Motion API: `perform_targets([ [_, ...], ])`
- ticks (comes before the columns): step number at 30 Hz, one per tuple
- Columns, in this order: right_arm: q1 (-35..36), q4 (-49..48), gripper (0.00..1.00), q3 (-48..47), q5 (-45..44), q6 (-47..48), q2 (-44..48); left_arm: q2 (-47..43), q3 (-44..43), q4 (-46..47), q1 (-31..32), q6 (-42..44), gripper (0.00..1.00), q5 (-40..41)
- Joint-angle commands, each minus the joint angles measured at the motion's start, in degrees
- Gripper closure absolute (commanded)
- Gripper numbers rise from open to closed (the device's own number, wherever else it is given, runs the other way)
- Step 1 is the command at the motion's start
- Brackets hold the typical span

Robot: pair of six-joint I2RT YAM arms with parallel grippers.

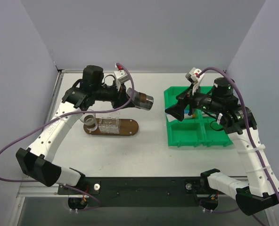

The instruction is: Prepare toiletry sets of a toothbrush and toothpaste on the tray

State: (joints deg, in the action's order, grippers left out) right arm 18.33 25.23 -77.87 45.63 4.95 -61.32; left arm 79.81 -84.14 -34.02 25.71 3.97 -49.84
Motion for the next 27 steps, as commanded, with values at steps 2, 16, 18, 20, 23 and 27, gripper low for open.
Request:
perform_targets([
  [2, -0.84, 2.62, 0.13, -0.01, -3.17, 4.10, 2.52, 1.22, -9.46, -18.96, 2.40, 20.88, 1.00, 19.05],
  [16, -3.65, 3.68, 0.12, 4.39, -5.72, 5.33, 6.12, 3.16, -7.44, -22.85, 15.67, 29.25, 1.00, 48.43],
  [18, -4.53, 3.68, 0.12, 5.79, -5.55, 5.51, 6.91, 3.86, -7.01, -22.76, 18.22, 29.87, 1.00, 52.45],
  [20, -5.14, 3.68, 0.12, 6.76, -5.20, 5.94, 7.35, 4.30, -6.74, -22.32, 20.06, 30.48, 1.00, 54.06],
  [23, -6.55, 3.68, 0.12, 8.52, -4.67, 6.30, 8.32, 6.14, -6.92, -22.84, 21.56, 30.92, 1.00, 56.60],
  [27, -9.35, 3.16, 0.12, 10.10, -3.97, 5.86, 9.29, 8.86, -6.21, -22.93, 24.02, 31.36, 1.00, 59.25],
])
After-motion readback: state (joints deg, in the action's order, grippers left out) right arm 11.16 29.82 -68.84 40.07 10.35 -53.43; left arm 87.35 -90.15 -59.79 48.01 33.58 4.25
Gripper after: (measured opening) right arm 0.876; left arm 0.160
